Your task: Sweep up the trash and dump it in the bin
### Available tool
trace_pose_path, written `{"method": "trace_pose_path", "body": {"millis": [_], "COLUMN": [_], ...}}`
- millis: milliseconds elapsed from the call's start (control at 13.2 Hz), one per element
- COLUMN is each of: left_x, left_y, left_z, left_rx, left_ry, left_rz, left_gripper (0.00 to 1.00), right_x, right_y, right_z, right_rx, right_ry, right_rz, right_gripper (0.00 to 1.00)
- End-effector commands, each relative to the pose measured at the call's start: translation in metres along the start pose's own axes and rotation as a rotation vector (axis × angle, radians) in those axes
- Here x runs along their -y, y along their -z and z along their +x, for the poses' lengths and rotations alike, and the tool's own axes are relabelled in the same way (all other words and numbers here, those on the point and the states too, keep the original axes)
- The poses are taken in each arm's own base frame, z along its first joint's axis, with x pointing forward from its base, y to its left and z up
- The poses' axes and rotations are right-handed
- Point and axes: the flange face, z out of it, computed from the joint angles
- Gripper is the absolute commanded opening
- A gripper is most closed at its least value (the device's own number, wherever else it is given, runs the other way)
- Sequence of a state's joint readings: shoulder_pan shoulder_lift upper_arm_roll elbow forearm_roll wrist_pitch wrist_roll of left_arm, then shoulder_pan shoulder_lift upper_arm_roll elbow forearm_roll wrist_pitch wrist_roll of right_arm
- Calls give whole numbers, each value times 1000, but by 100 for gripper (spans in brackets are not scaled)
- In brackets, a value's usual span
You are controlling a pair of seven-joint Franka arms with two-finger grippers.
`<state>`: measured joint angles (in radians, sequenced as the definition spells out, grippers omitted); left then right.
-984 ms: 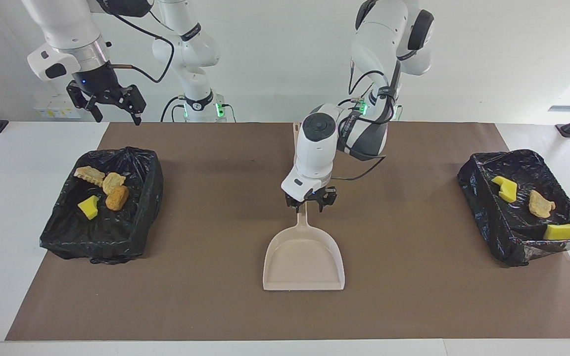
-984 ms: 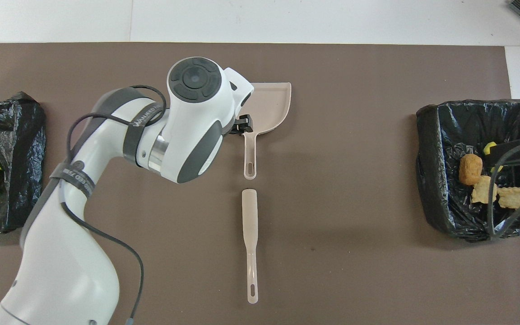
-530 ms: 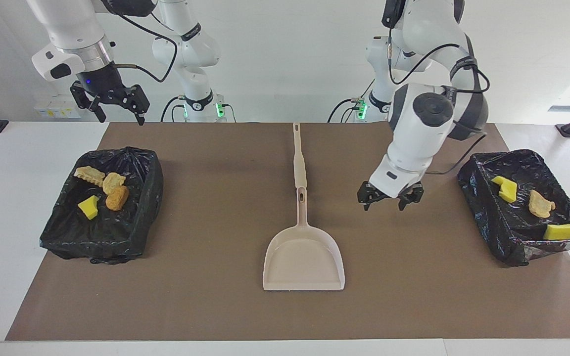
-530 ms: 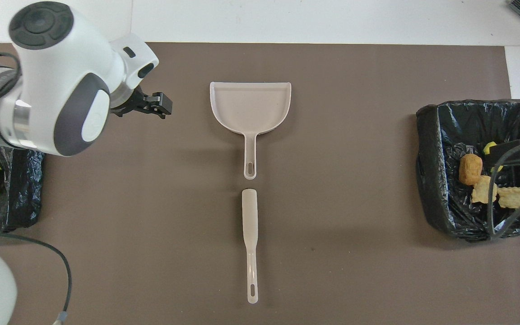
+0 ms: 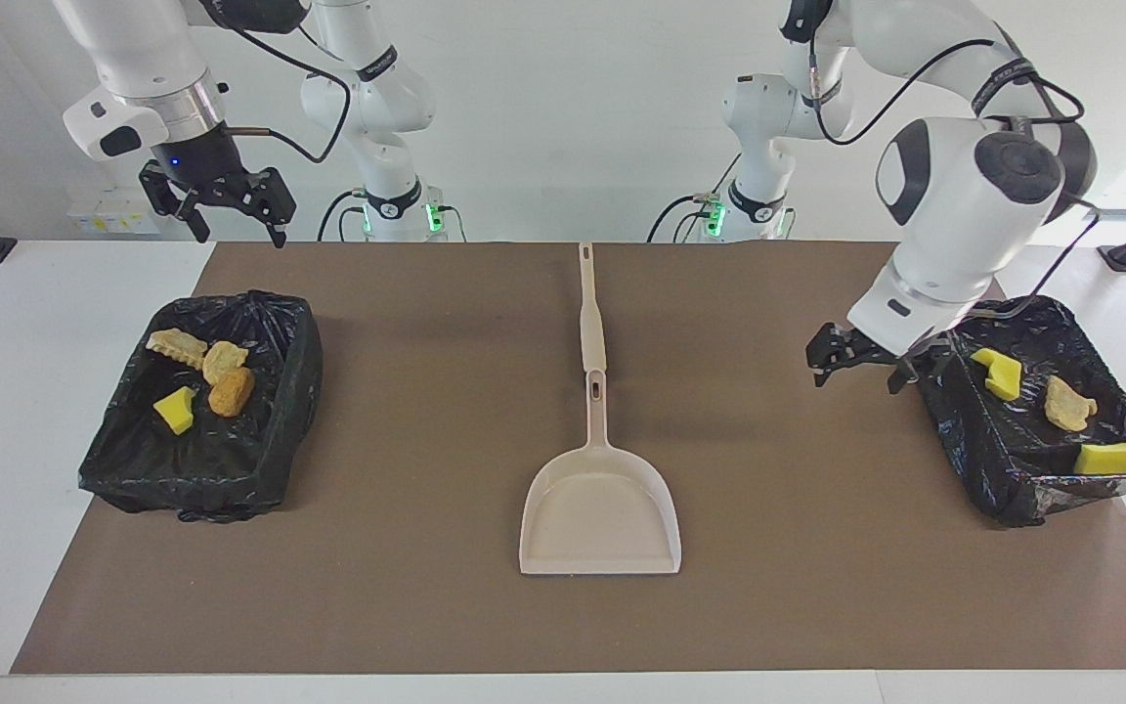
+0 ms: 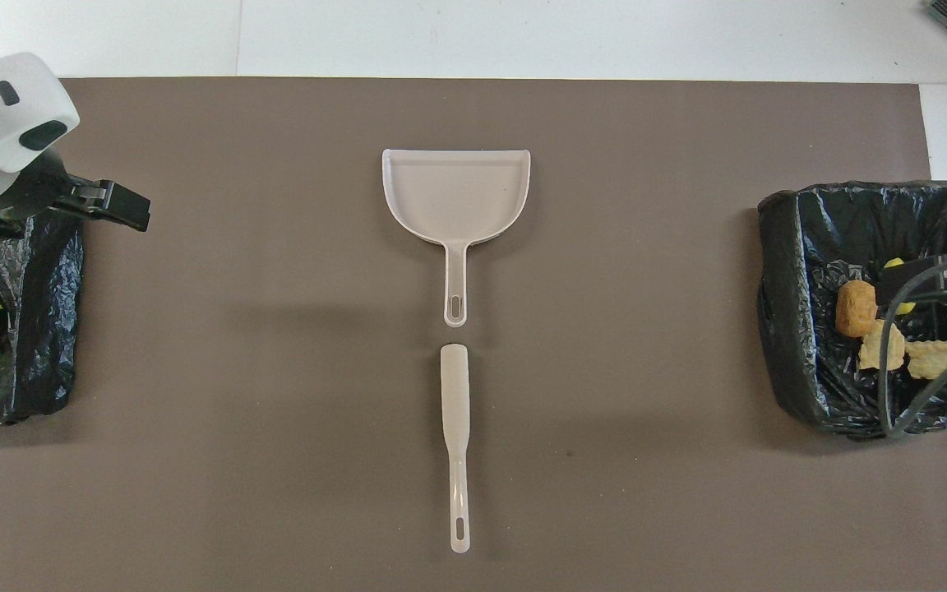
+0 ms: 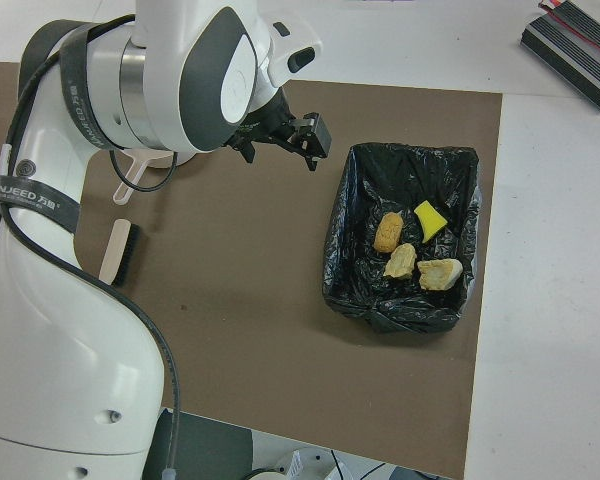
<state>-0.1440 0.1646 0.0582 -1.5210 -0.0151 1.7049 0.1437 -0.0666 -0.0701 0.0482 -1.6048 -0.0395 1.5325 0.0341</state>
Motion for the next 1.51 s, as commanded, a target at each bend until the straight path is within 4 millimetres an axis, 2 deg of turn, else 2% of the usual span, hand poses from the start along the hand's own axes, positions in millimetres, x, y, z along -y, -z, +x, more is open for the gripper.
{"method": "trace_pose_path", "body": {"millis": [0,151,227,303,454,757,1136,1438], "left_x": [-6,-6,1,22,33,29,29,28], "left_y": [19,42,48,50,54,56,67,63], "left_z": [-38,-50,-57,-65,-67,-65,-62,-60], "left_rx": [19,7,8,22,10,8,14,52], "left_ry": [-19,-49,-82,-57,-20,-1,0,-3], "left_rz": [-1,3,1,-2,-1,-5,-10,-17], "left_gripper": [100,100,100,100,100,100,100,100], "right_x": [9,12,9,3,9,1,3,3], "right_y": [-2,-2,-3,-4,-3,2,1,2], "right_z": [-2,-2,-1,-1,-1,-3,-3,-3], "right_rx": [5,5,6,7,6,-5,-2,-3], "right_ry": [32,38,35,23,36,23,26,26], "right_rz": [20,10,9,10,9,26,27,27], "right_gripper": [100,100,100,100,100,100,100,100]}}
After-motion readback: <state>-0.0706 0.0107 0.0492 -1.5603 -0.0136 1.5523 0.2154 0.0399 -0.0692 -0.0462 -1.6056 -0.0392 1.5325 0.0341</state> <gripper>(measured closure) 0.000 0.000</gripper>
